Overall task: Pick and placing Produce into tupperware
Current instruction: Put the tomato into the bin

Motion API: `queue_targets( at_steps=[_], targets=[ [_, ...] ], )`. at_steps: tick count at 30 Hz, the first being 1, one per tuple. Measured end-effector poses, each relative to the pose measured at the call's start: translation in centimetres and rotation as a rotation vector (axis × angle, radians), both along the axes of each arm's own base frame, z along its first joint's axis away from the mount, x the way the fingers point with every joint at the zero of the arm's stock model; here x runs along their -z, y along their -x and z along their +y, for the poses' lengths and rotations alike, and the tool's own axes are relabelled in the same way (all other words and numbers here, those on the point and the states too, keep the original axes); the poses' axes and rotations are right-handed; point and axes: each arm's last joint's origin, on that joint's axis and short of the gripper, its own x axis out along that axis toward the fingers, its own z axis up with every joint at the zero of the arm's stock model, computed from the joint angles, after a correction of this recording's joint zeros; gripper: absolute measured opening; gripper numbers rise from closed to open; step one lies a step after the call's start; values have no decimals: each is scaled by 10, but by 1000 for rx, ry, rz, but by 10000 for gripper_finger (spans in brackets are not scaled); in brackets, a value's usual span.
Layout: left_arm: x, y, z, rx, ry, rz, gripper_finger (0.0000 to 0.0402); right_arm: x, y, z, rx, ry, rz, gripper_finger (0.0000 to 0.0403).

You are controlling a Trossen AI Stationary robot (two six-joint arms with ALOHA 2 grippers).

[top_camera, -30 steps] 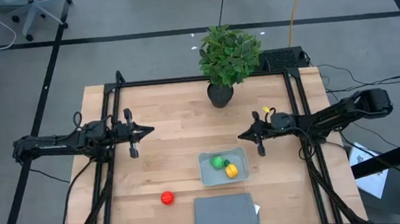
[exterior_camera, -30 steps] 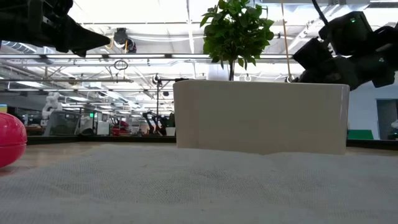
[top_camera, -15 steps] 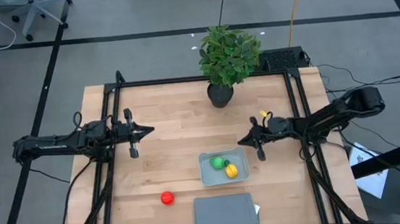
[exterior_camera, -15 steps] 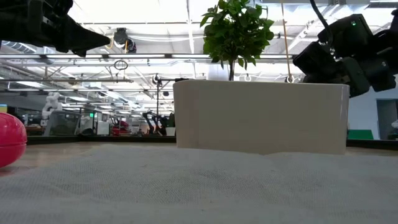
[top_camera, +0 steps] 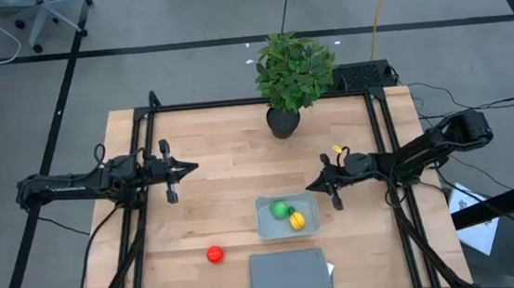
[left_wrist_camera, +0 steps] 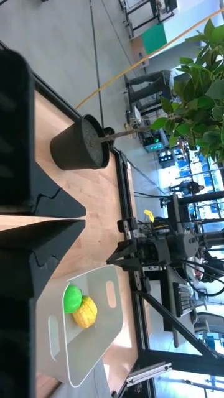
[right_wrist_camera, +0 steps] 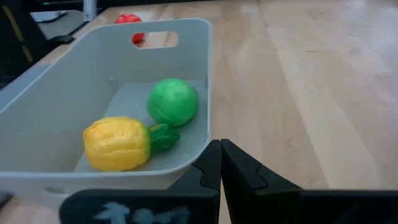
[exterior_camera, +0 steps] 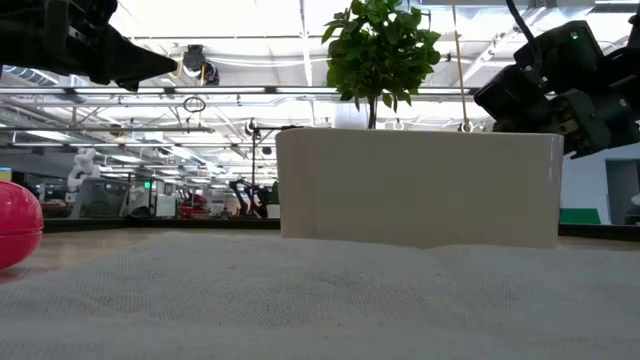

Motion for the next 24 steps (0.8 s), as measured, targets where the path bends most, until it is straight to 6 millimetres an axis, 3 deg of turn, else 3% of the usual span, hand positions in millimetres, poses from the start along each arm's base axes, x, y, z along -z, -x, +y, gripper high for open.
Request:
queue_targets(
  at_steps=[14, 24],
  targets=[
    [0, 0, 0, 0, 1, 0, 21, -3, -1, -3, 51, 16, -30, 0],
    [0, 0, 0, 0, 3, 2, 21, -24, 8, -6, 57, 44, -109, 0]
  ],
)
